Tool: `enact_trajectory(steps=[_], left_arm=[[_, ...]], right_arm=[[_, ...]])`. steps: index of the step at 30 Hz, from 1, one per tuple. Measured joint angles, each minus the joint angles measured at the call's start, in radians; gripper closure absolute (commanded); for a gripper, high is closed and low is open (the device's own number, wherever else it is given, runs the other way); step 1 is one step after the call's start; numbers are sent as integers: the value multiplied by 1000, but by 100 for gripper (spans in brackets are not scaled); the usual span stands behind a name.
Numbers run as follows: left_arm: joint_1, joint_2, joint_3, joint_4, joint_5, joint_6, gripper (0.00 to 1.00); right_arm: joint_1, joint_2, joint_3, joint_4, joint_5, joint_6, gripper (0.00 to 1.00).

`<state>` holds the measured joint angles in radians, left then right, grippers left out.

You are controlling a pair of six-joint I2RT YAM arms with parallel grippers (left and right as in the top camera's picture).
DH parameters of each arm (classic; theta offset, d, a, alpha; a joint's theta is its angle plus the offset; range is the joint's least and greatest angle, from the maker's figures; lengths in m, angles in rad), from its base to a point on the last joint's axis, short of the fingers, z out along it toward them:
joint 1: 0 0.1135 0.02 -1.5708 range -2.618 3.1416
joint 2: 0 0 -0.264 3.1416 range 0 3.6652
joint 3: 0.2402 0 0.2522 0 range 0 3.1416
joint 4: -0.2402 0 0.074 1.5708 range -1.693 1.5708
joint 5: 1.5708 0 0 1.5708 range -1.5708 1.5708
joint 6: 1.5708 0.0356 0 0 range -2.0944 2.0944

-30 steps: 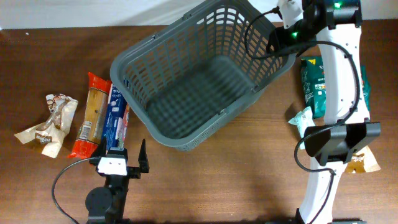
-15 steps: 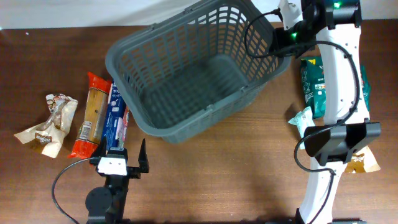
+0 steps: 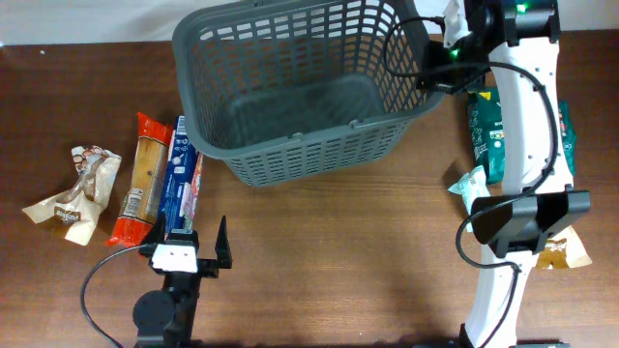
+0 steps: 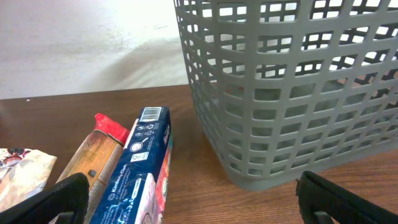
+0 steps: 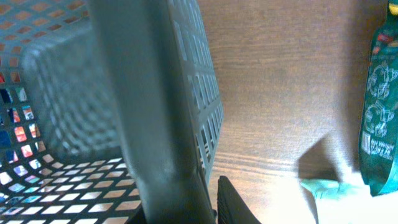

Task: Pack container
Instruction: 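Grip the basket rim with the right gripper and pull it toward center, then release the basket and move the right gripper to the green Nescafé bag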

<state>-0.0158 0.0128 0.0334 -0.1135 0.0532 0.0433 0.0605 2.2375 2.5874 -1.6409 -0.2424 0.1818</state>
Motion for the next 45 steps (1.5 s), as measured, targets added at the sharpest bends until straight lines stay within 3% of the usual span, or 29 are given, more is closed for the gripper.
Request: enact_trajectory(steps=[27, 28, 29, 30, 33, 35, 38, 45], left_arm=[[0, 0, 0, 0, 0, 0, 1], [0, 0, 0, 0, 0, 0, 1], [0, 0, 0, 0, 0, 0, 1], [0, 0, 0, 0, 0, 0, 1], [0, 0, 0, 0, 0, 0, 1], [0, 0, 0, 0, 0, 0, 1], [0, 0, 0, 0, 0, 0, 1], [0, 0, 0, 0, 0, 0, 1]], right_arm=[[9, -7, 5, -35, -9, 170, 96], [9, -7, 5, -35, -9, 175, 95], [9, -7, 5, -35, -9, 179, 83], [9, -7, 5, -35, -9, 180, 55], [8, -7, 4, -36, 36, 179, 43], [5, -7, 3, -27, 71, 158, 43], [1, -7, 3, -12, 103, 117, 34], [1, -9, 121, -6, 137, -4, 32]])
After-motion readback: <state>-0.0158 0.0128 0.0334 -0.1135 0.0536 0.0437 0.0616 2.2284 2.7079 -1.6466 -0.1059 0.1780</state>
